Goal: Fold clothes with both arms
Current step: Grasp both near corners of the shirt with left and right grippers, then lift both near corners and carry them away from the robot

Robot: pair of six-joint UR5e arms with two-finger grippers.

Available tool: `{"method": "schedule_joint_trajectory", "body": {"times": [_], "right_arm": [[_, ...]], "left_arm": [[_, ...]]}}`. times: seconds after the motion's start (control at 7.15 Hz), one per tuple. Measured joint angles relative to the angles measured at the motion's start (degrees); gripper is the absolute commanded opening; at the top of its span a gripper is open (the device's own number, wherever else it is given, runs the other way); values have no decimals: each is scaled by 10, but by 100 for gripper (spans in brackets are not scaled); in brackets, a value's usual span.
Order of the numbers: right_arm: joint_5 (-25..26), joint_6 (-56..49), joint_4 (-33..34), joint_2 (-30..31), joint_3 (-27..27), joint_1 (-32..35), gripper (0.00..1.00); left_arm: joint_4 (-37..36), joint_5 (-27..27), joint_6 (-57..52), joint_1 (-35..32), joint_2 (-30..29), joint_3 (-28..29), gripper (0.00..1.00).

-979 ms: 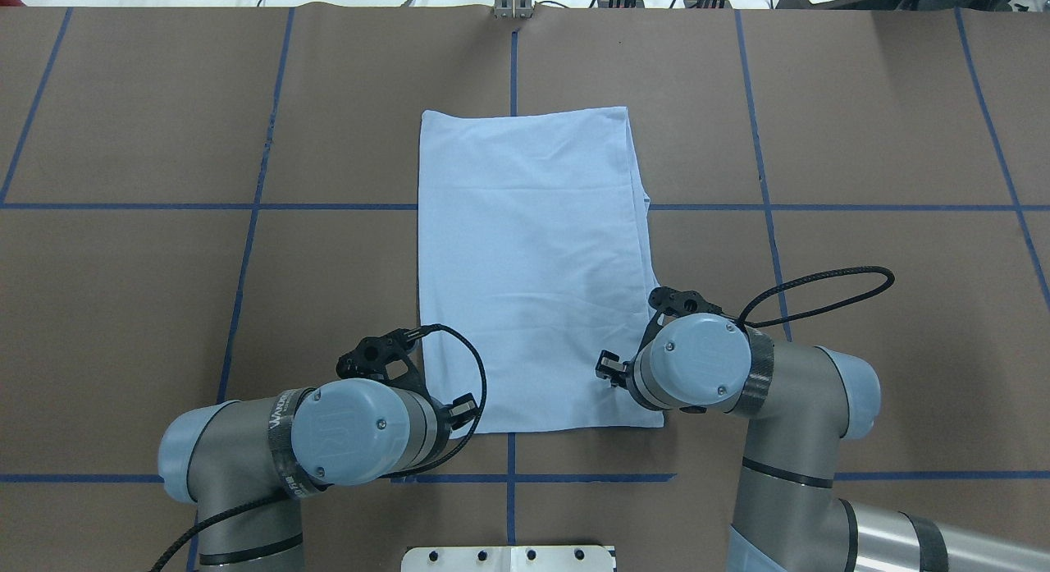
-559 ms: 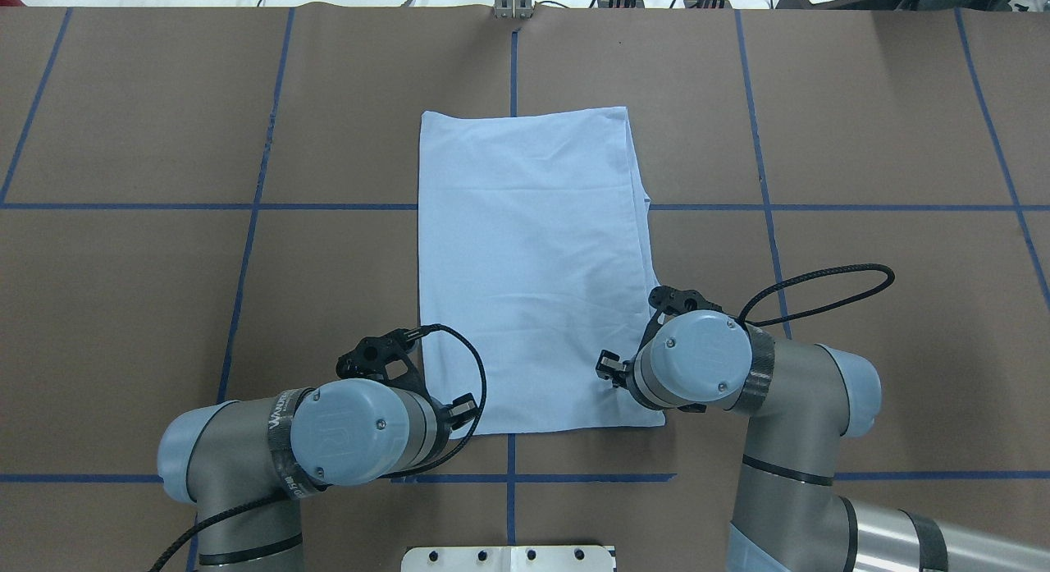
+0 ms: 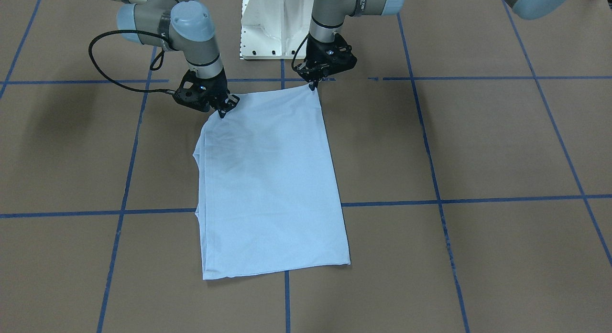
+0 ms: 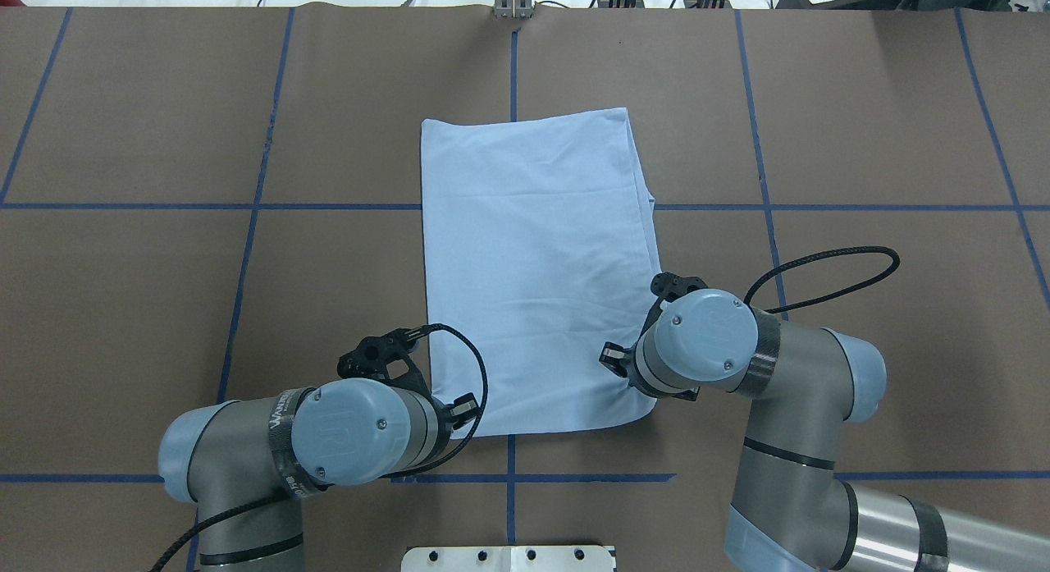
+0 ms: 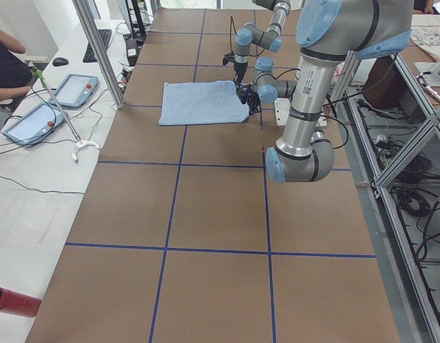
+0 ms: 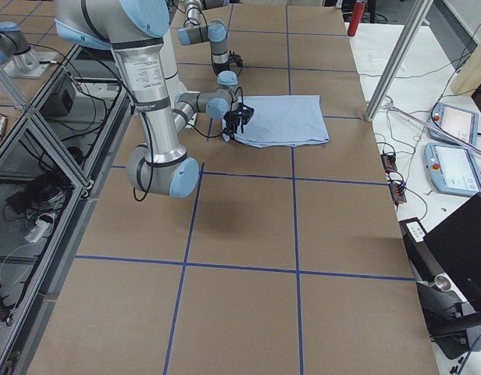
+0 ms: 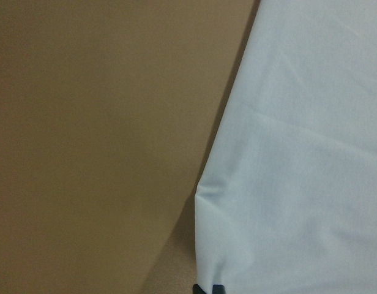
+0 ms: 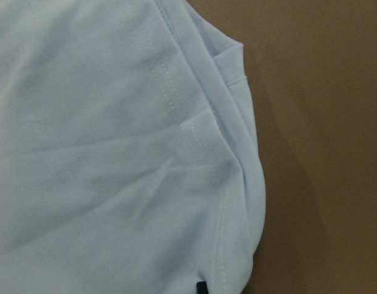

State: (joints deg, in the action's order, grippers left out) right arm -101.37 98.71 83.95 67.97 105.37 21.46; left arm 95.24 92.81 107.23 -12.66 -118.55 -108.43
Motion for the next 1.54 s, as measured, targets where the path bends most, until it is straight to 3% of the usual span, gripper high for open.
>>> {"method": "schedule_joint_trajectory", "body": {"times": [0.56,0.98,1.54], "right_arm": [[-13,2,-1,-8,12,6,0],[-27,6,-1,5,83,-20,0],[-31,5,-2,45,153,-75,0]], "left_arm": [[-2,-2,-1,1,6,-18,0],[-6,-5,-1,34,30,-80,0],[-76,-7,6,99,66,-180,0]]}}
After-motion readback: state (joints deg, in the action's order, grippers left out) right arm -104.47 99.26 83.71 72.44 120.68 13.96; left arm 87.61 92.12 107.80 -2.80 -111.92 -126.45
